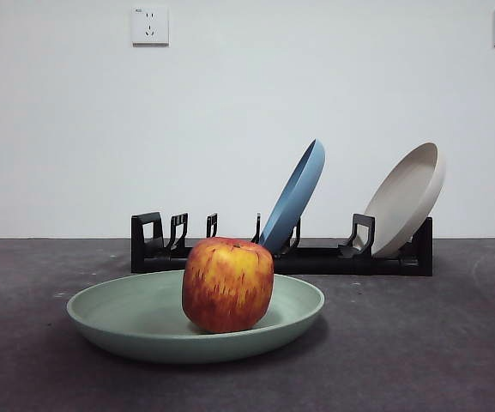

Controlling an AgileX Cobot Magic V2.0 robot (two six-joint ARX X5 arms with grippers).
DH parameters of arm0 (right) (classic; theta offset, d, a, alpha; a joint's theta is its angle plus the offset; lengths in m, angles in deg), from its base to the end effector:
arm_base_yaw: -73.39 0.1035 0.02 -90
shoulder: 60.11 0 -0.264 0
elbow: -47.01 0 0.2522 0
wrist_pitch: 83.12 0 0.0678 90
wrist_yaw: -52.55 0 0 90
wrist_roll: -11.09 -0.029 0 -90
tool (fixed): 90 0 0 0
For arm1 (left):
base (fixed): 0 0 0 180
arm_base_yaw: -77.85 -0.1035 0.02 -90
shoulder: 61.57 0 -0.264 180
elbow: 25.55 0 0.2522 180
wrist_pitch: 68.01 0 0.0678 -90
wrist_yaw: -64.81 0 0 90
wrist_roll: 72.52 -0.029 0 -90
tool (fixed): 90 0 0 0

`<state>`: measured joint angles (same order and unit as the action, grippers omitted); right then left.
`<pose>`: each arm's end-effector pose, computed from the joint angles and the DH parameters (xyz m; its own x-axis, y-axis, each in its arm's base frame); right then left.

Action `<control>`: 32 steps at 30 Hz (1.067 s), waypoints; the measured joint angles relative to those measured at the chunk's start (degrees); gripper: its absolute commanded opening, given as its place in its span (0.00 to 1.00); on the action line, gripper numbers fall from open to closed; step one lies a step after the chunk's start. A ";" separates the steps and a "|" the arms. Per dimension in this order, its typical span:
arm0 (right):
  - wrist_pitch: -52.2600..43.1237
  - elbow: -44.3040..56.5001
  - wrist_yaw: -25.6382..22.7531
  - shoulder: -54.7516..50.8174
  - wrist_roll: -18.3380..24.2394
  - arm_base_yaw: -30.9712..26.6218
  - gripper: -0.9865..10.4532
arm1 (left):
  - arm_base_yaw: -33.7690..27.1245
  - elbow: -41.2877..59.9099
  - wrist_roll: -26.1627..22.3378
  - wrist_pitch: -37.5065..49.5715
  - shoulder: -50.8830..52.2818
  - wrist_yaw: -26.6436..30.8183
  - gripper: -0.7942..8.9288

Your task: Take the green plate from the plate rack,put the plate on the table,take the apple from the table,put the apple in the plate

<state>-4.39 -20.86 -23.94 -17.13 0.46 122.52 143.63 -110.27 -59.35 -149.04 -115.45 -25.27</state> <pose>0.0683 0.0893 0.3121 0.1987 0.5867 -0.7850 -0.7138 0.6355 0.2942 0.0586 -0.1303 0.3717 0.2614 -0.5845 -0.7682 0.8165 0.5583 -0.1469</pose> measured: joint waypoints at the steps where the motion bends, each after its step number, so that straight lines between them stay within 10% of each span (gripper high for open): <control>1: 0.11 0.00 0.00 0.00 -0.07 0.00 0.08 | 0.00 0.00 0.00 0.00 0.00 -0.13 0.07; 32: 0.11 0.00 -0.07 0.02 -0.13 0.00 0.09 | -0.02 0.00 -1.77 0.02 0.07 6.67 0.08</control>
<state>-4.28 -20.86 -24.00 -17.10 0.33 122.52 143.60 -110.27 -61.12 -149.01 -115.39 -18.60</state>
